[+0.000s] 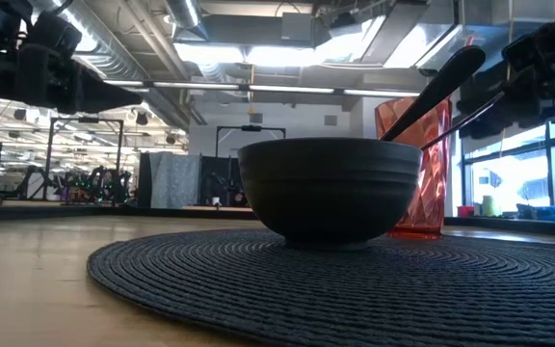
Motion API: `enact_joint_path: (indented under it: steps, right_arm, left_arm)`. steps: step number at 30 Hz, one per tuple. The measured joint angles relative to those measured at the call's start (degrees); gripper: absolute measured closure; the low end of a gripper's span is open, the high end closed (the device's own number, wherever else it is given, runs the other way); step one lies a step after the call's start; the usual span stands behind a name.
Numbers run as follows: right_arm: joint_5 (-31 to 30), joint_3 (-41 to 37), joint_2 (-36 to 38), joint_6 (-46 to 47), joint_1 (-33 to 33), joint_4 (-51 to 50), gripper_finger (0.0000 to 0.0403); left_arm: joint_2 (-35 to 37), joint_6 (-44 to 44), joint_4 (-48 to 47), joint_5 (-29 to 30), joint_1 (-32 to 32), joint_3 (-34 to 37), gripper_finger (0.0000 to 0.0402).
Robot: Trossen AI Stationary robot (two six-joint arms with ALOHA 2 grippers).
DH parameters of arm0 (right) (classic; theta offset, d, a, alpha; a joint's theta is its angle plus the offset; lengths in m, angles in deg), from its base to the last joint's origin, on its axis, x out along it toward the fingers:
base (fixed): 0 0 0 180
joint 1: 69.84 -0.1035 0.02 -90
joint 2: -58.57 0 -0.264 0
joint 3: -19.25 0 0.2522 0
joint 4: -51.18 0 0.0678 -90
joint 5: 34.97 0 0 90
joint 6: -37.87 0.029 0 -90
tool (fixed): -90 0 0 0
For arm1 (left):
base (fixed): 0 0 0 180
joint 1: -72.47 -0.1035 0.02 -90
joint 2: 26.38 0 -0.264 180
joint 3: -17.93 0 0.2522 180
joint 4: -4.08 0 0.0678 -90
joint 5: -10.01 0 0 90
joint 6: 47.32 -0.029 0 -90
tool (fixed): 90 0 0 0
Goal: Pick & Place Utensil
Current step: Return to Home Position
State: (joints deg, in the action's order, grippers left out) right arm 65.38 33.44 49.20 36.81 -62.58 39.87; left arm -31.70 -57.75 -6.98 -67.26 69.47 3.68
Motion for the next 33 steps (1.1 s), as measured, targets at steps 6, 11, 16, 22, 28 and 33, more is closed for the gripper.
enact_joint_path:
  steps: [6, 11, 16, 22, 28, 33]
  right_arm:
    - [-0.7, 0.0, -0.6, -1.0, 0.0, 0.0, 0.0403]
    - [-0.7, 0.0, 0.3, -2.4, 0.0, 1.4, 0.0403]
    - [0.0, 0.0, 2.8, -2.7, 0.0, 2.5, 0.0403]
    - [1.9, 0.0, 7.4, -3.4, 0.0, 2.5, 0.0403]
    - [2.6, 0.0, 9.2, -3.9, 0.0, 1.9, 0.0403]
    - [2.8, 0.0, 9.1, -3.5, 0.0, 2.8, 0.0403]
  left_arm:
    - [0.0, -2.3, 0.4, 0.6, 2.1, 0.0, 0.04]
    - [0.3, -3.9, 2.3, 3.6, 3.8, 0.0, 0.0401]
    - [3.6, -5.3, 2.2, 6.3, 5.6, 0.0, 0.0399]
    - [5.3, -6.3, 3.8, 5.7, 8.4, 0.0, 0.04]
    - [5.3, -6.4, 3.8, 5.7, 10.2, 0.0, 0.0401]
    - [5.3, -6.4, 3.6, 5.6, 10.8, 0.0, 0.04]
